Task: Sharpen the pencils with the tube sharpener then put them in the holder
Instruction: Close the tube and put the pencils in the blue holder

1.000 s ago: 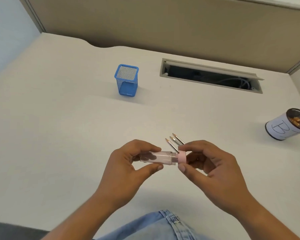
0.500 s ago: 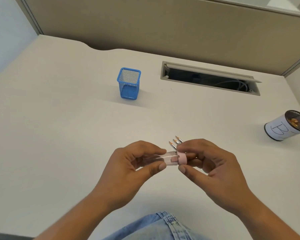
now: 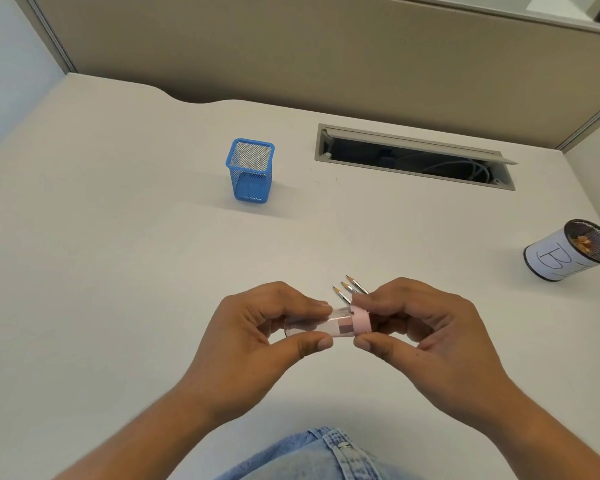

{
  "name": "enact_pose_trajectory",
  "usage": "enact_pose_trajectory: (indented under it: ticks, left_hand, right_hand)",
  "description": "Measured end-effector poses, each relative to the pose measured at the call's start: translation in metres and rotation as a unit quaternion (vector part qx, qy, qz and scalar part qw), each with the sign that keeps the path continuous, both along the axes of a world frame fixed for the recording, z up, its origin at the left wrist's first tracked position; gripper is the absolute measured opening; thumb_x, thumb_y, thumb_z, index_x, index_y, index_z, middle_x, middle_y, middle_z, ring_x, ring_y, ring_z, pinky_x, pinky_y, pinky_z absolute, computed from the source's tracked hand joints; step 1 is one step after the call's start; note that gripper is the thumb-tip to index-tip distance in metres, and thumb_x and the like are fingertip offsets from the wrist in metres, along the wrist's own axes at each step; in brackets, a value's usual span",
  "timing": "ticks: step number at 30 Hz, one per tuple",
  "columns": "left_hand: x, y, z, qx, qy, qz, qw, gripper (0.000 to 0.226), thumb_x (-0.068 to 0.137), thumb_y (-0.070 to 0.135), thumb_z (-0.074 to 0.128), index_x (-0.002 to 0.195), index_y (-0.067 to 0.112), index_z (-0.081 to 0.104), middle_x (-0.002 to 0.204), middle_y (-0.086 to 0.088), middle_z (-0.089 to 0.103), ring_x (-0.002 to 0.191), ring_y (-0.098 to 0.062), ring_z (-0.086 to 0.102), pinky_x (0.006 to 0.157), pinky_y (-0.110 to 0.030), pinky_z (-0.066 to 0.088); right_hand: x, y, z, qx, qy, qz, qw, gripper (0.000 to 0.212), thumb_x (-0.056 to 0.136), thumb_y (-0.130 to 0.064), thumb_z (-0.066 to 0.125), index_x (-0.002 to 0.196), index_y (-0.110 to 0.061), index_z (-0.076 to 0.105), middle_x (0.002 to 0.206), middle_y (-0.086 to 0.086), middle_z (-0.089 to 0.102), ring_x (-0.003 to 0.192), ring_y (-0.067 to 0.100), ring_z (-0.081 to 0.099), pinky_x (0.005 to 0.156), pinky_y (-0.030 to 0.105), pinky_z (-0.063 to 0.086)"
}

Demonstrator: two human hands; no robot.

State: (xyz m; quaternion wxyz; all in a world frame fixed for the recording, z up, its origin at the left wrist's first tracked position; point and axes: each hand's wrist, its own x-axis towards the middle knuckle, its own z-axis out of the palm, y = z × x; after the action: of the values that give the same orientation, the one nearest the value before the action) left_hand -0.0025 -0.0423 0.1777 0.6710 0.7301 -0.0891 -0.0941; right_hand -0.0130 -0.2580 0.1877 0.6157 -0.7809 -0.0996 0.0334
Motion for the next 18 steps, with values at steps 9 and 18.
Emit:
enact_pose_trajectory:
  ticks: [9,18]
  left_hand:
    - [0.011,0.000,0.004,0.009,-0.016,-0.007,1.000,0.023,0.064,0.017,0.082,0.088,0.018,0.080,0.083,0.008,0.075,0.083,-0.014,0.072,0.076,-0.016,0.054]
    - [0.017,-0.001,-0.005,0.032,-0.031,0.002,0.999,0.022,0.067,0.015,0.084,0.088,0.019,0.080,0.086,0.009,0.074,0.090,-0.015,0.071,0.080,-0.018,0.054]
  right_hand:
    - [0.009,0.000,-0.003,0.006,-0.020,0.001,1.000,0.027,0.069,-0.015,0.082,0.095,-0.012,0.077,0.085,-0.008,0.072,0.074,0.018,0.068,0.070,0.019,0.055]
    - [0.016,0.000,-0.015,-0.024,-0.031,0.002,0.999,0.025,0.071,-0.016,0.083,0.094,-0.007,0.076,0.086,-0.007,0.071,0.075,0.019,0.068,0.069,0.021,0.055]
